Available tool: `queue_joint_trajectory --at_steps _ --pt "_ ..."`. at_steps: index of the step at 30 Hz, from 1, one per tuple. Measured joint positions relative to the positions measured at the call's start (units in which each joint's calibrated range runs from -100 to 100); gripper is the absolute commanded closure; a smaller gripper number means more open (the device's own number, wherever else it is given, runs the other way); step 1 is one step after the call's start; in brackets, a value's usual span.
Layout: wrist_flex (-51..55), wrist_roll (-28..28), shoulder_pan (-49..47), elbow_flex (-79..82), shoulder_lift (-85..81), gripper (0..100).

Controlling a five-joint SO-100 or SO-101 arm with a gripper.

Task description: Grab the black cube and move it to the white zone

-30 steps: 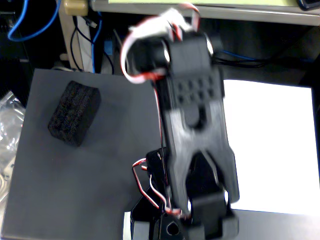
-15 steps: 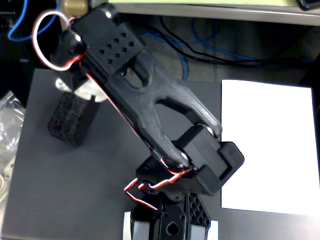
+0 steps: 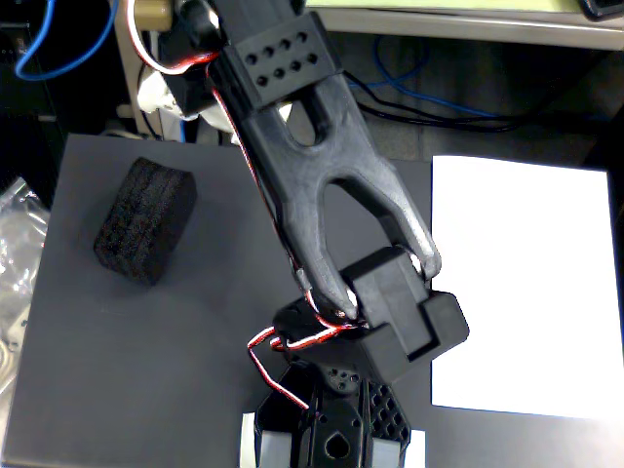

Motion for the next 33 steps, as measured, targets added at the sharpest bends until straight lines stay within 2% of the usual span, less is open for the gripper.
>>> queue_joint_trajectory --at_steps 6,10,13,17,19,26,29,33 --pt "0.0 0.9 -0.1 0.0 4.6 70" --pt "-1.7 0.9 -6.7 0.0 14.7 70" --pt "-2.6 0.9 -8.6 0.0 16.8 70" --pt "-2.6 0.9 -16.3 0.4 16.9 67" --pt "-1.9 0.9 -16.6 0.4 16.9 59" --pt "-1.9 0.9 -16.4 0.4 16.9 59" --pt "-1.9 0.9 -11.7 0.4 16.9 59" --pt "-1.9 0.9 -10.9 0.4 16.9 59"
